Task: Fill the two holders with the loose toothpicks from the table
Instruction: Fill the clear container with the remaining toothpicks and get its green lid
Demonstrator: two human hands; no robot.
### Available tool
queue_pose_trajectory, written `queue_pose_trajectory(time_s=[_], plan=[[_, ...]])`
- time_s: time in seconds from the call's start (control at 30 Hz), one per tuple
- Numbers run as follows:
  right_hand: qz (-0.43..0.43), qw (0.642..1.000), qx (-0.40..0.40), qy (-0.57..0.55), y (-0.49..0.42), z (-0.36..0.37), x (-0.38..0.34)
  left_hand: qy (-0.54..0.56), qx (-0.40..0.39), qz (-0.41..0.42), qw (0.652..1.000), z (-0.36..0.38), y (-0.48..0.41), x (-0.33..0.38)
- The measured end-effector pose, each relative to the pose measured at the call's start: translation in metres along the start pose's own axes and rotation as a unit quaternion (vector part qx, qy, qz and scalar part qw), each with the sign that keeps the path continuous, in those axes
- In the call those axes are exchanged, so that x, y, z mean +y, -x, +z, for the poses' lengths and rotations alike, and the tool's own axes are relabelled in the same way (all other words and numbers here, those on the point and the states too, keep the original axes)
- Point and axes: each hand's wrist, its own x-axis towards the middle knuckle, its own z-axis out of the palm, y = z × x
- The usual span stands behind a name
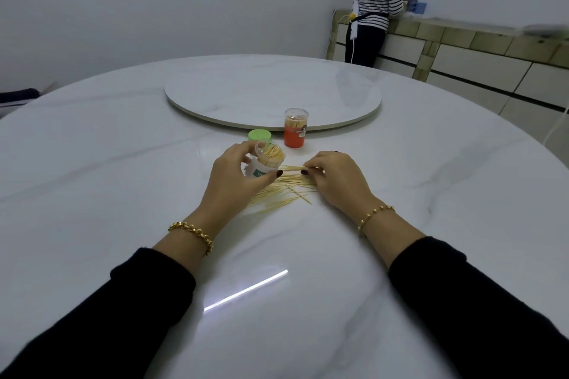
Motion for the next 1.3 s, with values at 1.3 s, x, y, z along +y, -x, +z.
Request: queue_pose_trajectory(time_s=[1.3], plan=[[-0.154,0.985,0.052,-0.053,0.004,-0.007,-0.049,-0.075,-0.006,0.069,0.995,0.001,0.004,0.001]])
